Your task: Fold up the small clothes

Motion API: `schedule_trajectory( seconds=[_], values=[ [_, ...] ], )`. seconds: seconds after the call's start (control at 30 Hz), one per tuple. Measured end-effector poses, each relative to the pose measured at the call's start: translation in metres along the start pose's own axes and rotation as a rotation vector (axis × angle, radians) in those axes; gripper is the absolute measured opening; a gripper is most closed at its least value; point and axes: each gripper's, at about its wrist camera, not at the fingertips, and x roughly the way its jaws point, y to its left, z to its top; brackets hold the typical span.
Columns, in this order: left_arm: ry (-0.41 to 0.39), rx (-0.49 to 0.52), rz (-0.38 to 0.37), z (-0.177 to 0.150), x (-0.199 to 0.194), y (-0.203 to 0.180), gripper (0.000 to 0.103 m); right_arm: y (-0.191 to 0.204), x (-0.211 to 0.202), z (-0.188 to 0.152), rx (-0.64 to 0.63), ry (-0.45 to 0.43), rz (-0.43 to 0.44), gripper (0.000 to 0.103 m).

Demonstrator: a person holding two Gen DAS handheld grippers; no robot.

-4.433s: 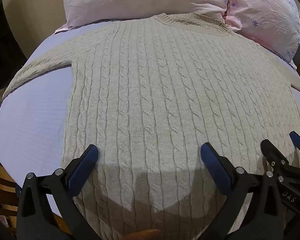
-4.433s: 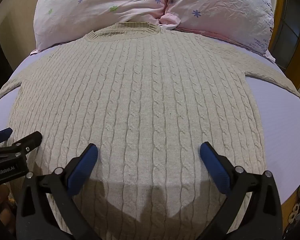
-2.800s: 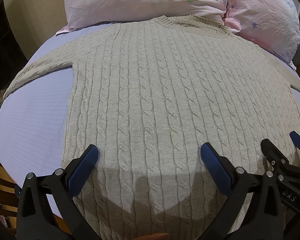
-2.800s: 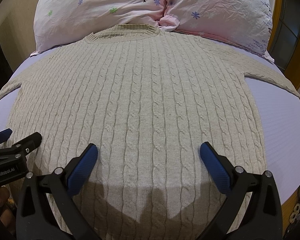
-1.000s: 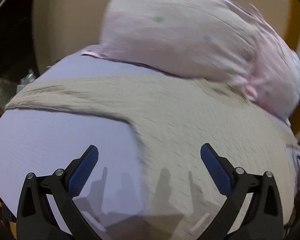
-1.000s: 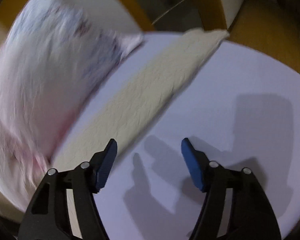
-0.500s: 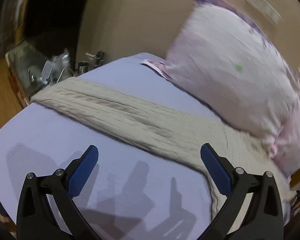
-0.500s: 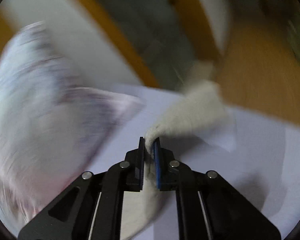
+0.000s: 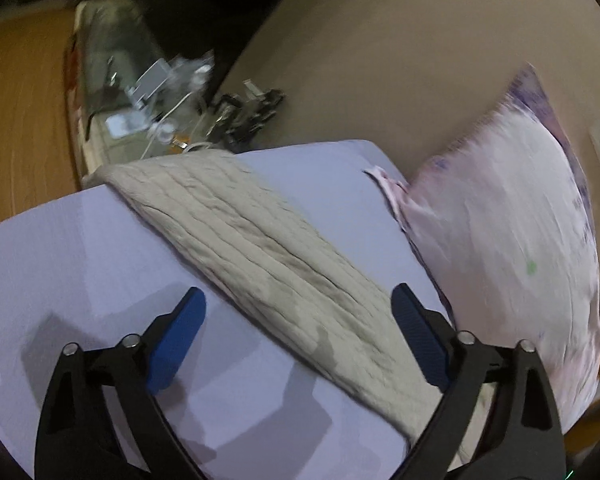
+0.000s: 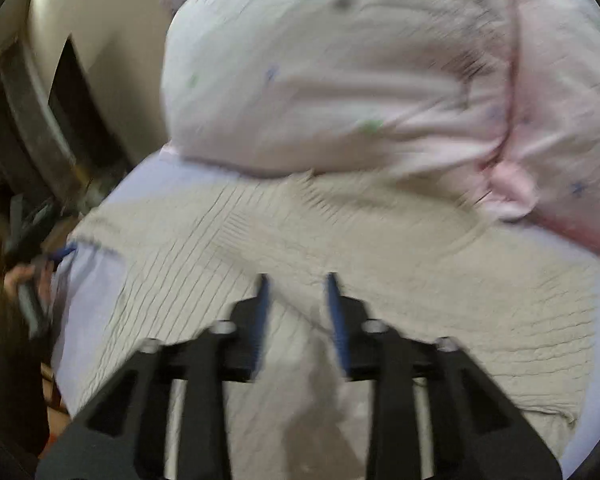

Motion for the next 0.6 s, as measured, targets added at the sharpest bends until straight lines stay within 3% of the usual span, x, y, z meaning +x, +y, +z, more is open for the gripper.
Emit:
schedule_trajectory(
  seconds=[0.07, 0.2, 0.23, 0.3, 0.33, 0.37, 0.4, 0.5, 0.6],
  values=[
    [-0.013, -0.021, 0.003, 0.007, 0.002, 0.005, 0.085, -0.01, -0.018, 0.001, 0.035, -0.055, -0.016, 0.069],
    [-0.027, -0.096, -0.031, 0.026, 0.009, 0.022, 0.075, -0.055, -0.074, -0.008, 0.131, -0.145, -0.065, 0.076],
    [-0.032, -0.116, -0.033, 0.033, 0.012, 0.026, 0.068, -0.064, -0.082, -0.012, 0.154, -0.156, -0.078, 0.077],
    [-0.02, -0.122, 0.01, 0.042, 0.019, 0.029, 0.044, -0.081, -0.091, -0.017, 0.189, -0.167, -0.089, 0.077],
    [-0.005, -0.116, 0.039, 0.046, 0.023, 0.029, 0.021, -0.088, -0.097, -0.019, 0.206, -0.173, -0.094, 0.077],
    [0.01, -0.108, 0.065, 0.049, 0.026, 0.028, 0.011, -0.096, -0.095, -0.018, 0.215, -0.177, -0.099, 0.077],
    [0.015, -0.095, 0.075, 0.051, 0.026, 0.024, 0.01, -0.102, -0.101, -0.02, 0.229, -0.189, -0.107, 0.077],
    [-0.037, 0.076, 0.043, 0.049, 0.01, -0.027, 0.008, -0.116, -0.113, -0.026, 0.253, -0.219, -0.12, 0.077],
    [-0.071, 0.372, -0.106, 0.016, -0.014, -0.129, 0.007, -0.122, -0.117, -0.026, 0.266, -0.242, -0.122, 0.077]
  ],
)
